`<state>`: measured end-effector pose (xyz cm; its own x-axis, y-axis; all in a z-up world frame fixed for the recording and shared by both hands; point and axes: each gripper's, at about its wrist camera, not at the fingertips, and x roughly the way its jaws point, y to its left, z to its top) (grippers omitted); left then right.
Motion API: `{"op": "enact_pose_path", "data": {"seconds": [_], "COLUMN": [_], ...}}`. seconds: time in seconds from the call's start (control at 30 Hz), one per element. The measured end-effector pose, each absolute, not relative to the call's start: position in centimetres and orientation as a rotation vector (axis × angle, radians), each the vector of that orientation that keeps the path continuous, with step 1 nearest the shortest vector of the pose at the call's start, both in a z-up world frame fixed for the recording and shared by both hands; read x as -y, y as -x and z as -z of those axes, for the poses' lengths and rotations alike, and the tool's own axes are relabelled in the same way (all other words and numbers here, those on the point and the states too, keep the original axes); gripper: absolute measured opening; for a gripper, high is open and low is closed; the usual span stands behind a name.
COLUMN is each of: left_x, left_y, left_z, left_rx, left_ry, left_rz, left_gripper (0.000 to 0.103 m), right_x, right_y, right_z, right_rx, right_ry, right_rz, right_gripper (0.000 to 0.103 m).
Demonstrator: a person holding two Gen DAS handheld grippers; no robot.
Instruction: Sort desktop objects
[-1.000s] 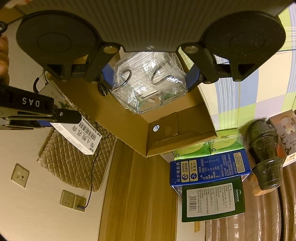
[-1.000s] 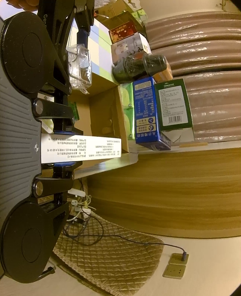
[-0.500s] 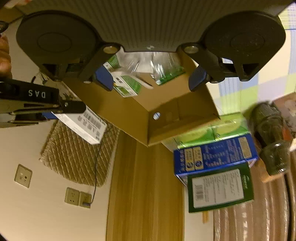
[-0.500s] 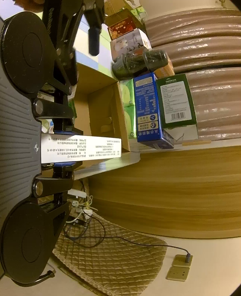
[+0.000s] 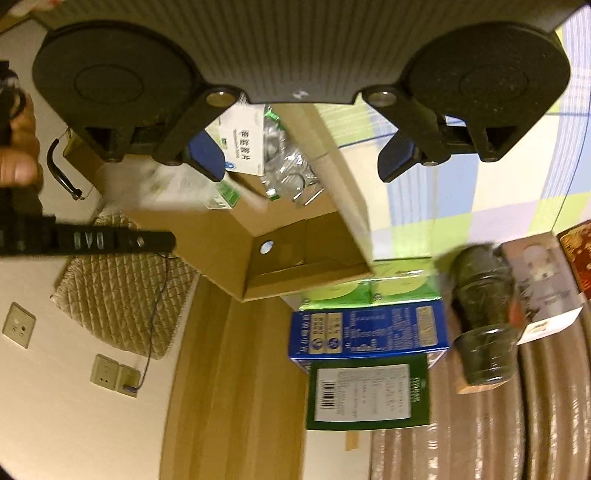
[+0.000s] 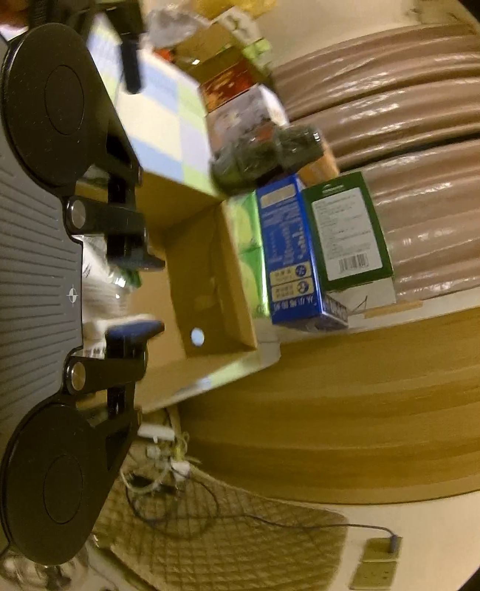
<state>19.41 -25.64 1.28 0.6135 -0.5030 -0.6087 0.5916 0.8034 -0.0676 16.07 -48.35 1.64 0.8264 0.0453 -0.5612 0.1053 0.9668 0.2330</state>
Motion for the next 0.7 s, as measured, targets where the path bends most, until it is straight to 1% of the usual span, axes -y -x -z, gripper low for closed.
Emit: {"op": "enact_pose_path", "data": {"seconds": [0.03,0.07,0.23,0.3,0.43,0.53,0.6,0.7], "left_x": [25.1,24.6,22.2,21.4,20.3,19.7,19.3,18.7], "left_y": [-19.1,-18.8,-17.2,-16.4,-14.2,-12.4,-11.0,-9.0], "left_z": [-1.3,-1.4,-1.4,-1.5,-2.0,-2.6,-3.0,-3.7], "left_rx": [-0.653,-0.649,-0.649,-0.657,-0.663,-0.662,-0.667,-0.669], "left_ry": [-0.14,-0.135,-0.091,-0.068,-0.043,-0.026,-0.012,0.0], "left_rz": [0.627,0.618,0.577,0.563,0.559,0.552,0.547,0.534], "left_gripper": [0.09,0.092,0.099,0.101,0.102,0.102,0.102,0.102], "right_x": [48.4,48.4,48.2,48.3,47.8,46.8,46.0,44.9], "right_y": [-15.9,-15.5,-13.3,-12.0,-8.7,-6.3,-4.5,-1.9], "right_z": [-1.8,-2.1,-2.4,-2.5,-2.9,-3.5,-3.9,-4.4], "right_rx": [-0.581,-0.562,-0.574,-0.577,-0.586,-0.593,-0.595,-0.598], "right_ry": [-0.277,-0.278,-0.26,-0.268,-0.281,-0.265,-0.258,-0.247], "right_rz": [0.045,0.053,0.068,0.089,0.109,0.105,0.111,0.126], "right_gripper": [0.066,0.069,0.069,0.071,0.079,0.088,0.099,0.101]}}
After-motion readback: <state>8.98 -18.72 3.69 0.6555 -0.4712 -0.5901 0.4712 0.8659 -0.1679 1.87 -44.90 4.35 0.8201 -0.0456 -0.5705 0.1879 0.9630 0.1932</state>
